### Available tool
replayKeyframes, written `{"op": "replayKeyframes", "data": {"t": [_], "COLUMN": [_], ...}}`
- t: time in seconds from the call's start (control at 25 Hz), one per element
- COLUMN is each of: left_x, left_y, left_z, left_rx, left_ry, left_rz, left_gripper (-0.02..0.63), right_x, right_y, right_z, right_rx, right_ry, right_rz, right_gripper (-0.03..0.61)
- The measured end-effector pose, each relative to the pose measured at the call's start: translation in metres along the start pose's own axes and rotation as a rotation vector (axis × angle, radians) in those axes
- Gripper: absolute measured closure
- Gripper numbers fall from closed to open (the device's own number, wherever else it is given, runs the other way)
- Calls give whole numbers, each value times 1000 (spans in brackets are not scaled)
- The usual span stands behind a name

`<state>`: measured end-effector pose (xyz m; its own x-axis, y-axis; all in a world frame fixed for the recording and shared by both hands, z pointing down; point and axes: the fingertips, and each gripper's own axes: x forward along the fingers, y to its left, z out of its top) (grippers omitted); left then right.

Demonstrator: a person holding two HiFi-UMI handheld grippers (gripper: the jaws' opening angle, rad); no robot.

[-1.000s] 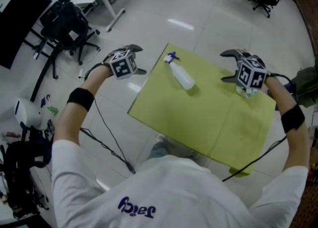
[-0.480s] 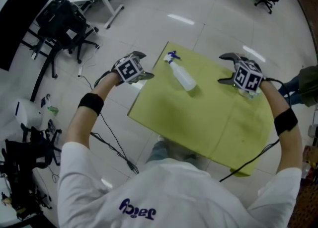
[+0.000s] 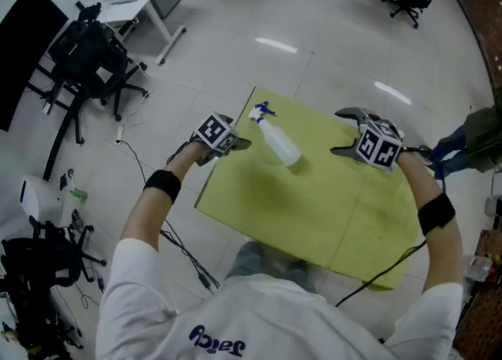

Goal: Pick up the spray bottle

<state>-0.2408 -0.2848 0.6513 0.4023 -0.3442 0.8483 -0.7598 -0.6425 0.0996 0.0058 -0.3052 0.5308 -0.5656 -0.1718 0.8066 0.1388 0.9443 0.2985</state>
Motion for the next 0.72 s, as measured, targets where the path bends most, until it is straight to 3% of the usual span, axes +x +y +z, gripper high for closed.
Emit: {"op": "replayKeyframes", "data": {"t": [0.2, 0.4, 0.72], "left_x": [22, 50, 89], "left_y": [3, 17, 38], "left_z": [22, 24, 19], "left_rx": [-283, -396, -705], "left_ry": [-121, -106, -103], "left_rz": [-88, -59, -40], "left_gripper": [170, 170, 170], "right_x": [1, 1, -6], "right_y": [3, 4, 2], "right_z": [-2, 12, 22], "right_rx": [42, 105, 189], "right_ry": [-15, -67, -144], "right_rz": [-15, -30, -70], "right_gripper": [164, 164, 164]}}
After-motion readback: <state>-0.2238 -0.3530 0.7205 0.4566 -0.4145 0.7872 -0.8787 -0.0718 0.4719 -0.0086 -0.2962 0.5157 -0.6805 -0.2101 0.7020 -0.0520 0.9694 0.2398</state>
